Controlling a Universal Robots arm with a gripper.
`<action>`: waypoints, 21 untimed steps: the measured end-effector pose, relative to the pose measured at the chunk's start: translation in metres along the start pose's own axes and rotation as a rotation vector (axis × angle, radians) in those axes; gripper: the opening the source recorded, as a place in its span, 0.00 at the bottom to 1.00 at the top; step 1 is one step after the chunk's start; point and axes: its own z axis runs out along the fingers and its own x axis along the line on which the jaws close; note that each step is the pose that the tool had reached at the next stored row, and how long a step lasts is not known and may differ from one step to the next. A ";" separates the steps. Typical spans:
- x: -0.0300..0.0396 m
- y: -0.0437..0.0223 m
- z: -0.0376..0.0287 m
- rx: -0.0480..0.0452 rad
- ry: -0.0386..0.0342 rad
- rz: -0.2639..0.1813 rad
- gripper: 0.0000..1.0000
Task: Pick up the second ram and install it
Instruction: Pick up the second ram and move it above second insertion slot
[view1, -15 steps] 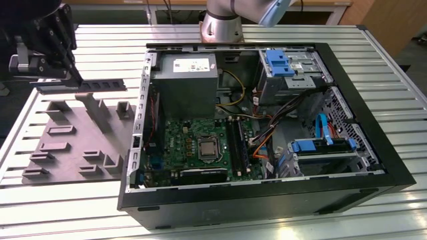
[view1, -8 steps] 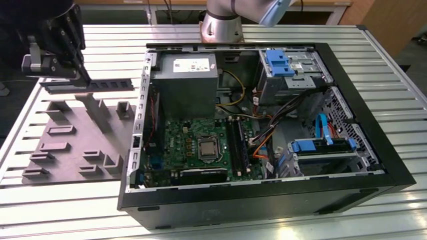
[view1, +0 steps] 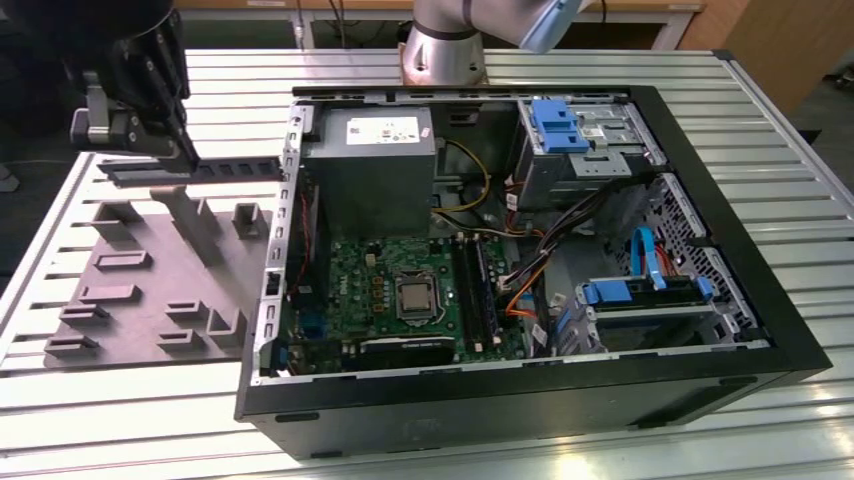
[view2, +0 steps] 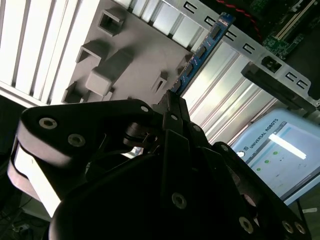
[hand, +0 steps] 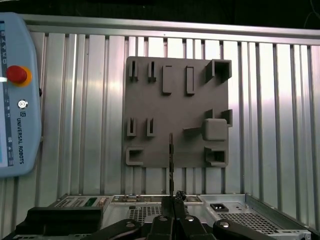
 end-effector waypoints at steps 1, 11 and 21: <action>0.0000 -0.0015 -0.0001 0.0001 0.0000 0.000 0.12; -0.0001 -0.0199 -0.0013 0.0001 -0.0001 0.000 0.12; -0.0002 -0.0411 -0.0027 0.0000 -0.0001 0.000 0.12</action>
